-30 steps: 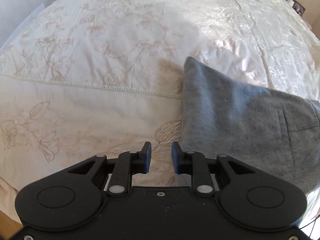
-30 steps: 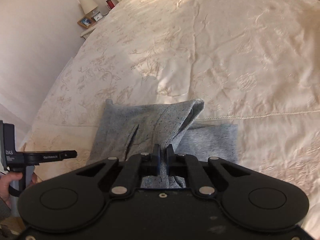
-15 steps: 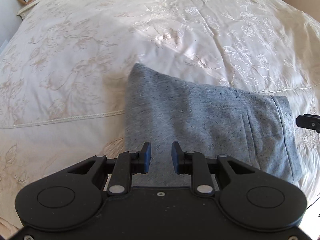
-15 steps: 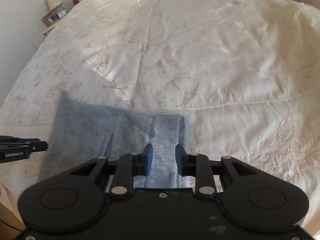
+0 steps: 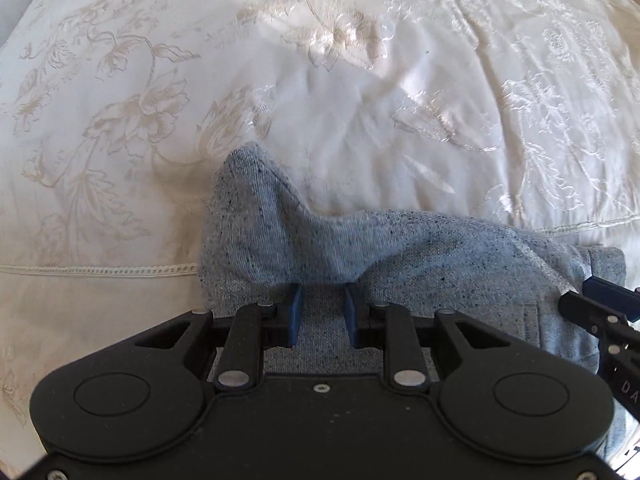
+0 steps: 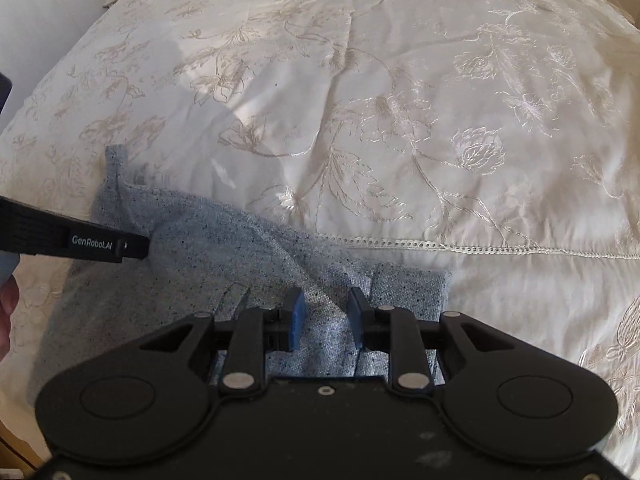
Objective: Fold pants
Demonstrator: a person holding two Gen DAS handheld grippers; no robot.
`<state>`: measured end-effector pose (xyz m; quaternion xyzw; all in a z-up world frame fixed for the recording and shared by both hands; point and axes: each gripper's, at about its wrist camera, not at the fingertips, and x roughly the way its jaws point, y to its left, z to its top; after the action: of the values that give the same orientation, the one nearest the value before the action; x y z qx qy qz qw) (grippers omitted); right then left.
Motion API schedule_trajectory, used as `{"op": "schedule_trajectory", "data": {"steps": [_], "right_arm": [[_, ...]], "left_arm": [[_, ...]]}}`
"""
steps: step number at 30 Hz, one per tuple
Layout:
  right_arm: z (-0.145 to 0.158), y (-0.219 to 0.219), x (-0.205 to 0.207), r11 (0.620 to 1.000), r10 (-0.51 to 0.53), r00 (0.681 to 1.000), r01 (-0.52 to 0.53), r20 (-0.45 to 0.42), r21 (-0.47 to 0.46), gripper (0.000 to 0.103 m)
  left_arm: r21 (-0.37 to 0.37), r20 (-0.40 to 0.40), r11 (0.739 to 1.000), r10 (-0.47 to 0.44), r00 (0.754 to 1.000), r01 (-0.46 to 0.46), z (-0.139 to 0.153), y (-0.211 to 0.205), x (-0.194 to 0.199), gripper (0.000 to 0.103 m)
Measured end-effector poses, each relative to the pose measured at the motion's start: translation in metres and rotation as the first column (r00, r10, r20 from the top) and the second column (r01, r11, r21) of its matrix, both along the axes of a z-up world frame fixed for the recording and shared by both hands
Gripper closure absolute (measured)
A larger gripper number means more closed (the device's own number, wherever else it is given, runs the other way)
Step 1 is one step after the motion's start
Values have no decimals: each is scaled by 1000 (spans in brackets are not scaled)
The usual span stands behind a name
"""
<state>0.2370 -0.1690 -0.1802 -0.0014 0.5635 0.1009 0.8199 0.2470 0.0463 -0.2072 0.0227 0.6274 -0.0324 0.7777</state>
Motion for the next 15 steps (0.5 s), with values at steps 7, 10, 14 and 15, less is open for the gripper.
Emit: {"op": "schedule_trajectory", "data": {"steps": [7, 10, 14, 15], "right_arm": [[-3, 6, -4, 999, 23, 999, -22, 28, -39, 77], [17, 0, -17, 1000, 8, 998, -7, 66, -10, 77], [38, -12, -50, 999, -17, 996, 13, 84, 52, 76], [40, -13, -60, 998, -17, 996, 13, 82, 58, 76]], "left_arm": [[-4, -14, 1000, -7, 1000, 7, 2, 3, 5, 68], [34, 43, 999, -19, 999, 18, 24, 8, -14, 68], [57, 112, 997, -48, 992, 42, 47, 17, -61, 68], [56, 118, 997, -55, 991, 49, 49, 18, -74, 66]]}}
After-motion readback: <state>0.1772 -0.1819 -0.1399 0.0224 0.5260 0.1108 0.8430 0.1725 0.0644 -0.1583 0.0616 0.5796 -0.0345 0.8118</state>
